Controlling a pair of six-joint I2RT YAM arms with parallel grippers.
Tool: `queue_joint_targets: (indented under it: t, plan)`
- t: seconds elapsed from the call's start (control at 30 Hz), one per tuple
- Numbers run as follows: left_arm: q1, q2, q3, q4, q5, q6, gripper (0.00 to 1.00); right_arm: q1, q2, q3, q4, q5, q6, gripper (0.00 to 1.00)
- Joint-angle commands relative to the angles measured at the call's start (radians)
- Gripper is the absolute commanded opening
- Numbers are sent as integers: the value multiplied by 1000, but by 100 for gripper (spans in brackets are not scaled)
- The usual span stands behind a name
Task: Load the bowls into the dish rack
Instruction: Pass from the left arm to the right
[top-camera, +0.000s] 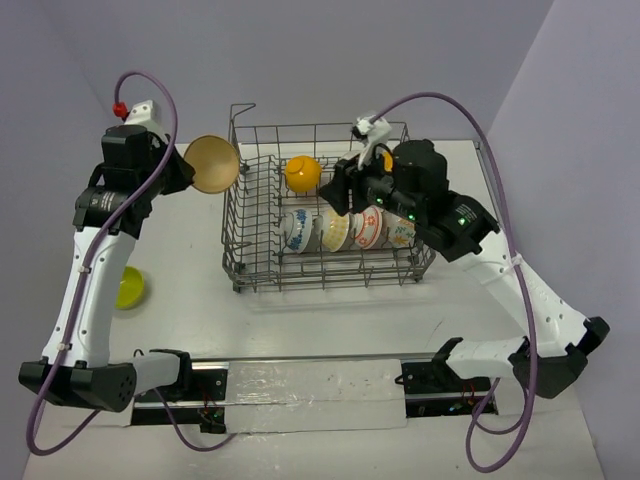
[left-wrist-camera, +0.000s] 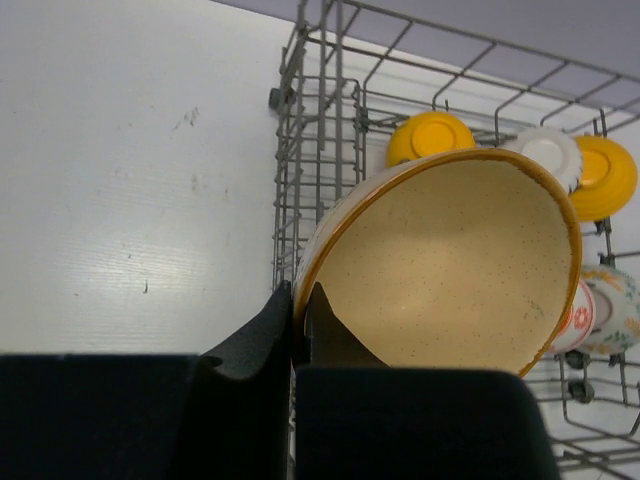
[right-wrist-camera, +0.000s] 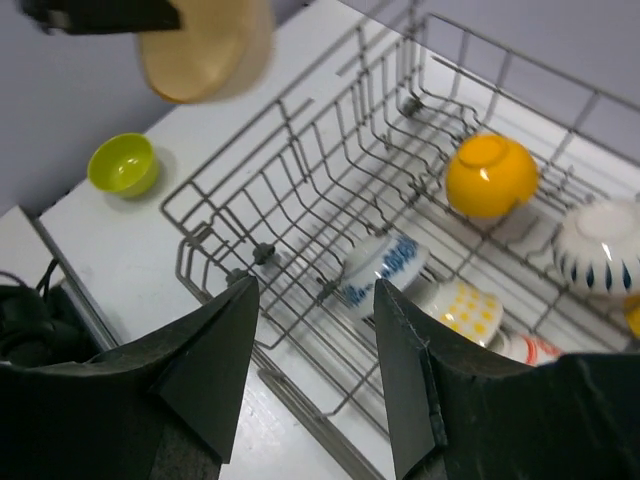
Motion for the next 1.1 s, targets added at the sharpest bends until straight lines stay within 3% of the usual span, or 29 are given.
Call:
queue_joint_targets:
  t: [0.0,0.13,0.2,0.37,0.63,1.07]
  plan:
    - [-61,-9,75,15,8,46,0,142,62,94,-40,155,-155,58]
    - [-165,22,77,-10,8,76,0,293,138,93,26,411,-313,61]
    - [-199,27,62,-4,11,95,0,334,157,81,73,449,-365,61]
    - [-260,28,39,-1,86,128,0,362,175,41,137,419,-446,63]
    - [-305,-1,-36,28,68,142,0,440,208,36,141,461,-514,65]
    - [-329,-25,-50,39,71,152,0,457,361,64,124,374,-503,63]
